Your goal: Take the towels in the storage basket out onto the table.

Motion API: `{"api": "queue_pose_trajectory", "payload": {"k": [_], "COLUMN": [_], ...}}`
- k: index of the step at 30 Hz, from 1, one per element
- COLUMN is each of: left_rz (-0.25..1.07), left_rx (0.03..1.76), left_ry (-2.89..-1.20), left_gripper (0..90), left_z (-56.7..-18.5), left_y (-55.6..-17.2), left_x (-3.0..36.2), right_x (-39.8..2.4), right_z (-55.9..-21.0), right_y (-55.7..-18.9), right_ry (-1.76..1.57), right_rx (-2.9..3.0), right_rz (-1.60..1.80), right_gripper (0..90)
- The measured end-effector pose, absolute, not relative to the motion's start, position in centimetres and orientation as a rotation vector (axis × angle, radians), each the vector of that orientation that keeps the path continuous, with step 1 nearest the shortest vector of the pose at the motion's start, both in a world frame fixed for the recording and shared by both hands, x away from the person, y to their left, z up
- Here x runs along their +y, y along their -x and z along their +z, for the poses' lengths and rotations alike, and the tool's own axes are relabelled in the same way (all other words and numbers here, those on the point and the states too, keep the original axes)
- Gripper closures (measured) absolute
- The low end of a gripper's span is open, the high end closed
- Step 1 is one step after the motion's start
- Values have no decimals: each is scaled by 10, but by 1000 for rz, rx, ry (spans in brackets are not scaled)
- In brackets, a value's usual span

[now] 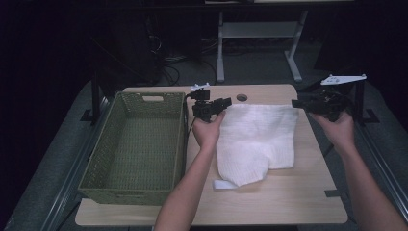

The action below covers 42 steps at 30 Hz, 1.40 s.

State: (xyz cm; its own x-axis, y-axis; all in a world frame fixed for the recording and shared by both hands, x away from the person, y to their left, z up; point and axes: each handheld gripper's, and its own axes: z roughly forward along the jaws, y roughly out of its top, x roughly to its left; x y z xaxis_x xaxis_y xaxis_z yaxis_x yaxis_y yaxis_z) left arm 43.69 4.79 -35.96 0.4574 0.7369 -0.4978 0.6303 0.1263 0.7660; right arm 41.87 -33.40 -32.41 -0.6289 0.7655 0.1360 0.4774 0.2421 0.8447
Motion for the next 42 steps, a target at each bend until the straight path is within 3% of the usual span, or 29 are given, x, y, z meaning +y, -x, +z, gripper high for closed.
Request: {"api": "queue_pose_trajectory", "payload": {"k": [3,11,18,24,27,29,33,42], "left_rz": [130,-1,-73,-112,-142,-147,-170,-177], "left_rx": [1205,1172,1148,1099,1105,1111,1127,1133], "left_ry": [-1637,-1737,-1813,-1889,-1888,-1894,-1898,-1894], "left_gripper": [553,552,564,552,545,542,537,538], "left_z": [-371,-412,-434,-447,-451,-454,-460,-460], "left_y": [-427,-391,-365,-346,-345,-345,-347,-352], "left_x": [46,41,40,37,39,40,42,45], "right_x": [-326,-322,-322,-331,-328,-324,-319,-310], "right_z": [-344,-410,-440,-454,-458,-461,-467,-424], "right_y": [-405,-356,-331,-310,-307,-311,-323,-333], "right_ry": [-1095,-1027,-987,-901,-872,-840,-824,-824], "right_rx": [2274,2433,2523,2540,2536,2528,2571,2667], "right_rz": [1317,1233,1174,1168,1092,1031,964,1086], "right_gripper": [586,603,628,501,496,541,848,849]}}
